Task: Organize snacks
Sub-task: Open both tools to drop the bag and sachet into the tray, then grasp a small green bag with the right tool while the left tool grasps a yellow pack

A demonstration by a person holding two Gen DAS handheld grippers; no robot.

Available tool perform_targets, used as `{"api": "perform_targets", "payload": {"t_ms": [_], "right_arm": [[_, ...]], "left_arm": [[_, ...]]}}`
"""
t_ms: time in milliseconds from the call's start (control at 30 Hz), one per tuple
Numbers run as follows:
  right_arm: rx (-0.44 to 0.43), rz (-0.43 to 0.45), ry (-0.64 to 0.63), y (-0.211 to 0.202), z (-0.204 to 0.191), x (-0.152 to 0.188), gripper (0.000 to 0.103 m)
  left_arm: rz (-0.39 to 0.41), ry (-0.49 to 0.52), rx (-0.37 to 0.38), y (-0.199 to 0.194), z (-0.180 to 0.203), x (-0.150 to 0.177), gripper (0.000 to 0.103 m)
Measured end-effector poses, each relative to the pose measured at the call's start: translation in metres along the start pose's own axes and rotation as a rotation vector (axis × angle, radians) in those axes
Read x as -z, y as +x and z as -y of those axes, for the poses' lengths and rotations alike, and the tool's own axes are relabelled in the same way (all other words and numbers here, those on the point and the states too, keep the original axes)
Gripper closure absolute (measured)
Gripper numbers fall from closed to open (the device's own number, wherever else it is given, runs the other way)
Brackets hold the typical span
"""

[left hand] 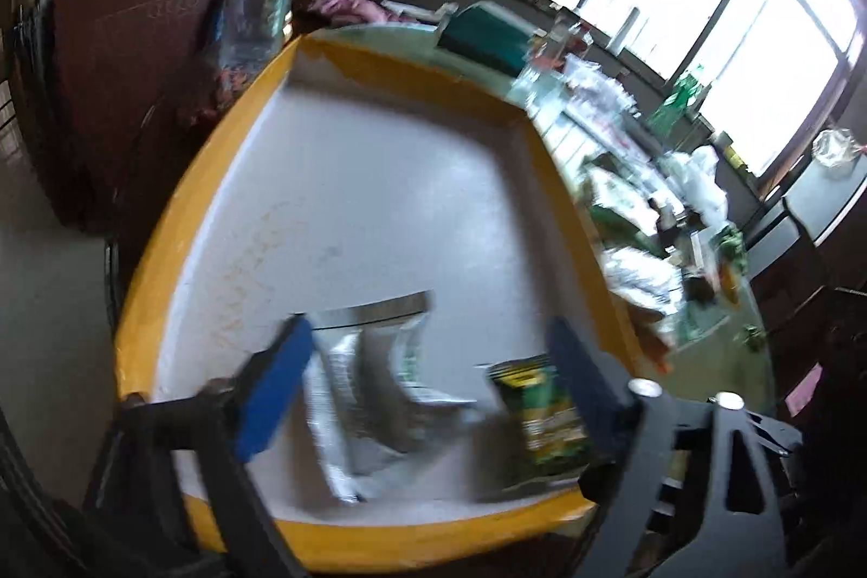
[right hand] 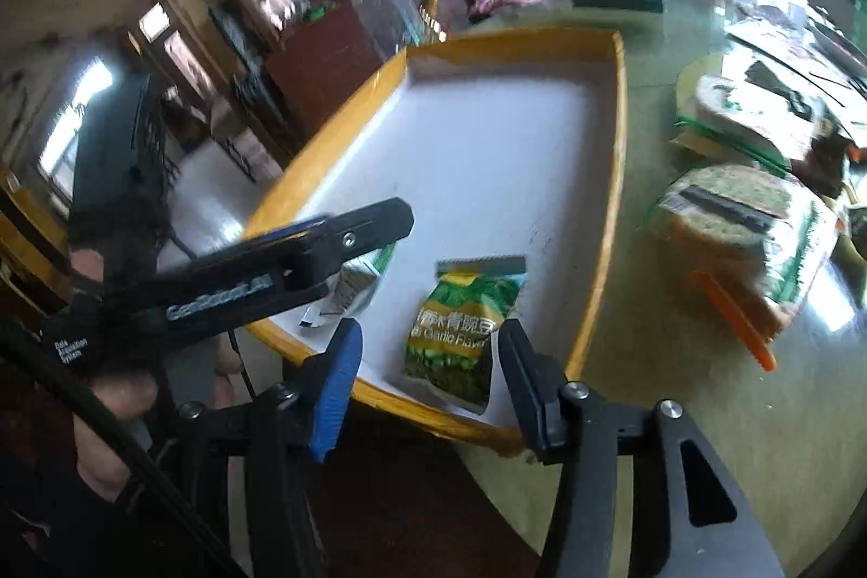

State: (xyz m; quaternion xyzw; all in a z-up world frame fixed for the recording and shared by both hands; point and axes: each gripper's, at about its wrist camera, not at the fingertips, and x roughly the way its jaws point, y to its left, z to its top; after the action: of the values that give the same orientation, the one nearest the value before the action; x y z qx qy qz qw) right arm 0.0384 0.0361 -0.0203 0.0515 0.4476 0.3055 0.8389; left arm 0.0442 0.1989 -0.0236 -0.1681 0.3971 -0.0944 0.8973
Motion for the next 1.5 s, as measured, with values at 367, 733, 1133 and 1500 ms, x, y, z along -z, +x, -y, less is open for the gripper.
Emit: {"api": "perform_targets", "payload": {"t_ms": [367,733,1133,1500], "right_arm": [[0.094,0.24,0.143,-0.123,0.088,0.027,0.021],[0.251,0.259,0.35,-0.181,0.221,0.038,0.035],[0.553,0.269,0.546,-0.231,0.333,0.046,0.034],[0.565,0.179,0.613,-0.219,0.355,0.07,0.057]], "left_arm": [[0.003,0.125,0.169,-0.011,0.12,0.001,0.012],[-0.094,0.272,0.242,0.069,0.236,-0.012,0.012],[-0.179,0.43,0.134,0.178,0.314,-0.021,0.025],[-0.213,0.468,0.048,0.209,0.31,-0.009,0.067]]}}
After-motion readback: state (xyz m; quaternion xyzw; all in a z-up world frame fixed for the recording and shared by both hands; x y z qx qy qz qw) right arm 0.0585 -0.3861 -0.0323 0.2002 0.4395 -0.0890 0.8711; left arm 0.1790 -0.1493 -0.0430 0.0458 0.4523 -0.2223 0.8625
